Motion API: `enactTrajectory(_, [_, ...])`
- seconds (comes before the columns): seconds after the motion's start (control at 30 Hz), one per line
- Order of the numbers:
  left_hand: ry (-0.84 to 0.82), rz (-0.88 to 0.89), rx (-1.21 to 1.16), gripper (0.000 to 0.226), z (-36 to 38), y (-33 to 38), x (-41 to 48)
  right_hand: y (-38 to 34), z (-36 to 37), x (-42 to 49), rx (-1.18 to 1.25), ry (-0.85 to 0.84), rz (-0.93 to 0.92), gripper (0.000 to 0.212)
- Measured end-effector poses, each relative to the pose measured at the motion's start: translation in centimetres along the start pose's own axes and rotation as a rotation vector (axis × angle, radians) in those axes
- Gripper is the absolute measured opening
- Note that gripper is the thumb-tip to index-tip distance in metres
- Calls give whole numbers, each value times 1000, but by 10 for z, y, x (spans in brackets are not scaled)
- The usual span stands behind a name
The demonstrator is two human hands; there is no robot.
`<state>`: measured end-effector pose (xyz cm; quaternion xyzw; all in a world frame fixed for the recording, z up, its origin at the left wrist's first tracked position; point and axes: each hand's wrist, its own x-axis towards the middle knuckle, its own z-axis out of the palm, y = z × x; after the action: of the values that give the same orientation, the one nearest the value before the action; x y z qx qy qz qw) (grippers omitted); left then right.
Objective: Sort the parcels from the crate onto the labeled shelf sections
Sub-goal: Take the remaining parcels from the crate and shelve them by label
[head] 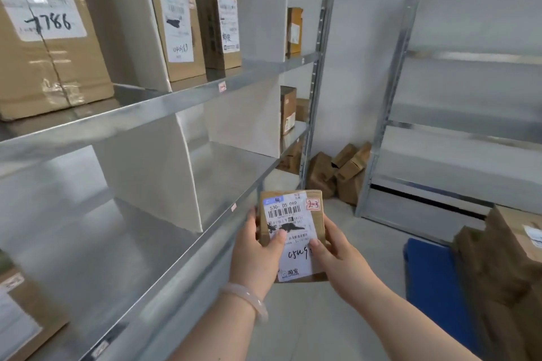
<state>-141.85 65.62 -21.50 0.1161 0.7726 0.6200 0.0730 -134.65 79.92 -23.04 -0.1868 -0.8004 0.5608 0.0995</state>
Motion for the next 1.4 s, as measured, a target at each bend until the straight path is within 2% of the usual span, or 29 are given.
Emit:
enactTrajectory(0.13, [24, -31, -11, 32, -4, -9, 70, -4, 13, 81, 11, -58, 17, 49])
enactTrajectory(0.3, [74, -73, -16, 38, -14, -18, 152, -15, 35, 163, 9, -97, 29, 49])
enactTrajectory(0.43, [121, -105, 30, 33, -21, -33, 190, -14, 50, 213, -46, -188, 10, 49])
enactTrajectory(0.53, [190, -129, 66, 38, -26, -46, 215, -11, 66, 254, -42, -293, -10, 50])
enactTrajectory(0.7, [415, -125, 160, 47, -26, -69, 254, -3, 89, 325, -49, -511, -73, 50])
enactTrajectory(0.8, [540, -108, 227, 51, -17, -77, 269, -5, 95, 368, -109, -680, -159, 56])
enactTrajectory(0.87, [606, -121, 209, 50, -11, -83, 277, -4, 104, 392, -153, -765, -222, 68])
enactTrajectory(0.97, [738, -145, 215, 46, -8, -84, 286, -2, 119, 417, -208, -836, -281, 77])
enactTrajectory(1.13, [857, -218, 264, 50, -1, -93, 291, 7, 140, 433, -173, -862, -403, 53])
enactTrajectory(1.27, [970, -302, 305, 61, 2, -114, 286, 19, 161, 425, -118, -873, -437, 66])
enactTrajectory(1.4, [974, -385, 275, 63, 3, -129, 285, 32, 170, 425, -78, -903, -470, 71])
